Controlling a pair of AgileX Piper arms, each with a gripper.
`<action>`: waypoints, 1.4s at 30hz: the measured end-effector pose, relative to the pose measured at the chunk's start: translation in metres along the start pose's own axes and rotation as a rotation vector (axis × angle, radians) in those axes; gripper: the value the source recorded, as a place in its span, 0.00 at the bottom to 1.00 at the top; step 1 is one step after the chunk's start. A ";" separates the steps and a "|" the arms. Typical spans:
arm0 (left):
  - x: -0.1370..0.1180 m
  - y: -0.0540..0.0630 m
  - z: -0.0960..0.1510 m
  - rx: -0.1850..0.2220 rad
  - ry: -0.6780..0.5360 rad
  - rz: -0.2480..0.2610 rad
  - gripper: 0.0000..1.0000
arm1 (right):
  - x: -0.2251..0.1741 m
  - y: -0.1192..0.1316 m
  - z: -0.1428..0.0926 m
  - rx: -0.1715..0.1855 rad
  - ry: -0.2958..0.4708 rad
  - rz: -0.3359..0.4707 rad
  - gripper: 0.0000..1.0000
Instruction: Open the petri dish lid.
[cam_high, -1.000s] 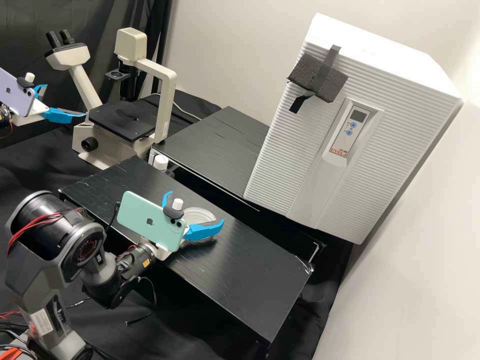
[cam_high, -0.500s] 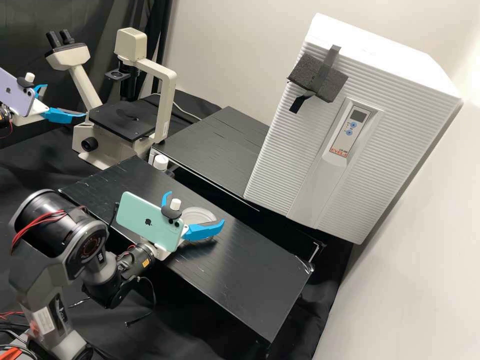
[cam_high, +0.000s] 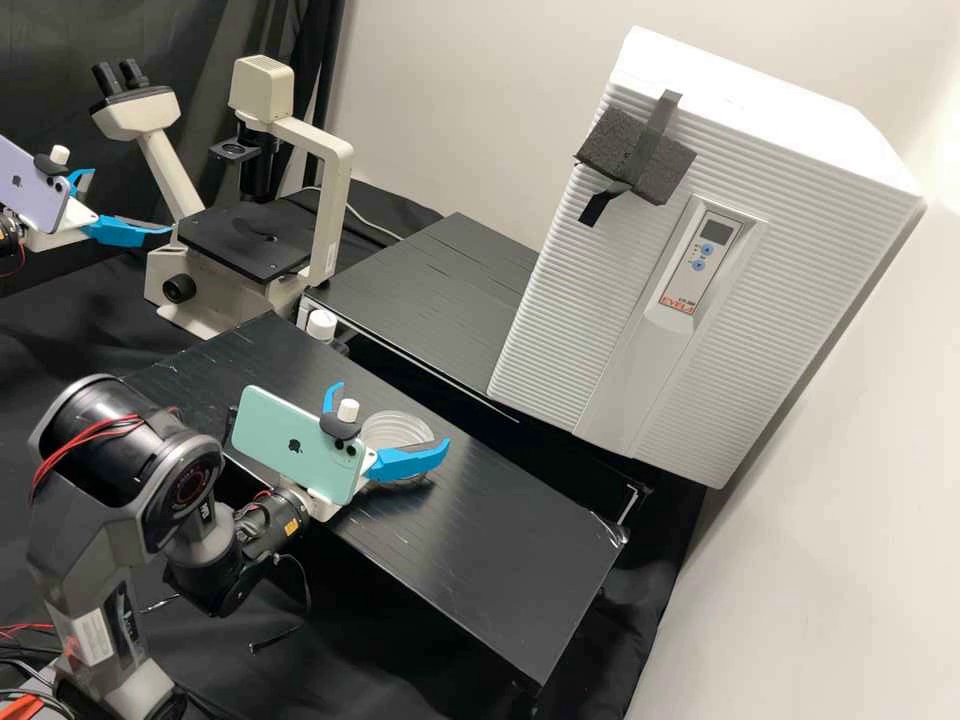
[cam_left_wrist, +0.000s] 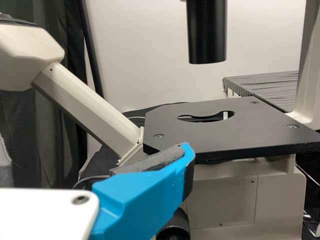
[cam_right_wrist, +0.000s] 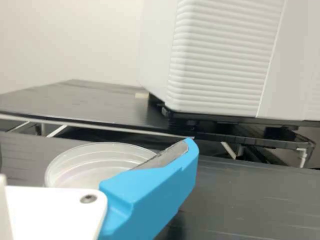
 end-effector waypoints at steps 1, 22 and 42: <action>0.000 0.000 0.000 0.000 0.000 0.000 1.00 | 0.000 0.001 0.000 0.000 0.002 0.006 1.00; 0.000 0.000 0.000 0.000 0.000 0.000 1.00 | -0.019 0.019 -0.003 0.013 -0.012 0.098 1.00; 0.000 0.000 0.000 0.000 0.000 0.000 1.00 | -0.016 0.012 0.003 0.012 -0.047 0.055 0.00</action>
